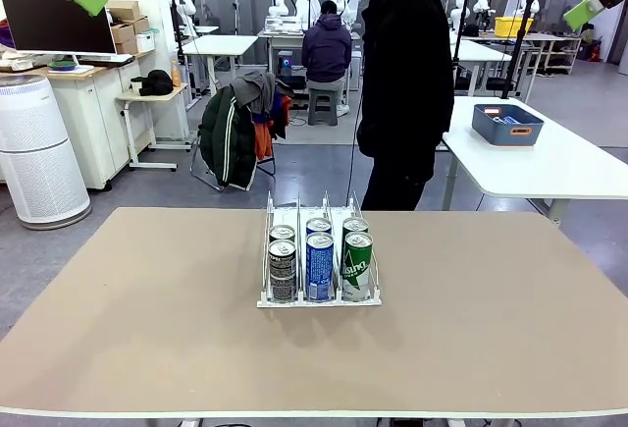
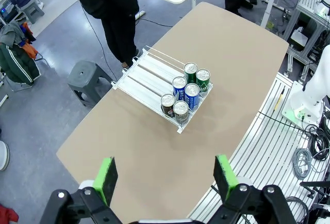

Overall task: Fill the beverage cans into the dispenser.
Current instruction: Pick up the Sprite handed by the human.

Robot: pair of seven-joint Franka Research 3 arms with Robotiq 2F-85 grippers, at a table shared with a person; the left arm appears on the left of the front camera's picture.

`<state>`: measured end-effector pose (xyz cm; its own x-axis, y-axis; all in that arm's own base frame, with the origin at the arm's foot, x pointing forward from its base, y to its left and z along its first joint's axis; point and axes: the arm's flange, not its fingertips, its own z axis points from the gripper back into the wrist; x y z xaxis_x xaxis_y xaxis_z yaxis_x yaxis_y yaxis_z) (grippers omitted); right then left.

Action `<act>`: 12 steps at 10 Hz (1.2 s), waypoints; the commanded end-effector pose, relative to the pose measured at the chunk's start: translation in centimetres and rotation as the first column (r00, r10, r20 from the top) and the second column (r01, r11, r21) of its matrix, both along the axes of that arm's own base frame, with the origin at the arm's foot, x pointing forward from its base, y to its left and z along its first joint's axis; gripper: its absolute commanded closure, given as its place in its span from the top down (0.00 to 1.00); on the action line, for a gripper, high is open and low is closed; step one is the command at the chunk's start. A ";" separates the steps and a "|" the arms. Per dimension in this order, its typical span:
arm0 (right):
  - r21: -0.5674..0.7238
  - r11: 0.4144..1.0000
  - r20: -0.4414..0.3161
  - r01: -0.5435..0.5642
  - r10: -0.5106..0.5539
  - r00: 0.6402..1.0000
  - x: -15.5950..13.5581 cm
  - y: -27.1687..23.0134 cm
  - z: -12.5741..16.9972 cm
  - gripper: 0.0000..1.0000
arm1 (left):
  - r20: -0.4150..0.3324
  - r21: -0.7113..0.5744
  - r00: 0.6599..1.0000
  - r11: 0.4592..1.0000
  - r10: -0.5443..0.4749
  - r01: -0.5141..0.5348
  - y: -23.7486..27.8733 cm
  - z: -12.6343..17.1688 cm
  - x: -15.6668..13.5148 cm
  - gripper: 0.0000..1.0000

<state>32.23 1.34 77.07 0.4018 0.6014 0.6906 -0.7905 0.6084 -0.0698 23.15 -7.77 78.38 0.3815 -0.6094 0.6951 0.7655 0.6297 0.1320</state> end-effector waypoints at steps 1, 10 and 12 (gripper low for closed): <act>0.000 1.000 0.001 0.001 -0.001 1.000 0.0 0.0 0.0 1.00 | -0.001 -0.011 1.000 1.000 0.008 -0.008 -0.1 0.0 0.0 1.00; 0.000 1.000 0.001 0.001 -0.001 1.000 0.0 0.0 0.0 1.00 | -0.001 -0.011 1.000 1.000 0.008 -0.008 -0.1 0.0 0.0 1.00; 0.000 1.000 0.001 0.001 -0.001 1.000 0.0 0.0 0.0 1.00 | -0.001 -0.011 1.000 1.000 0.008 -0.008 -0.1 0.0 0.0 1.00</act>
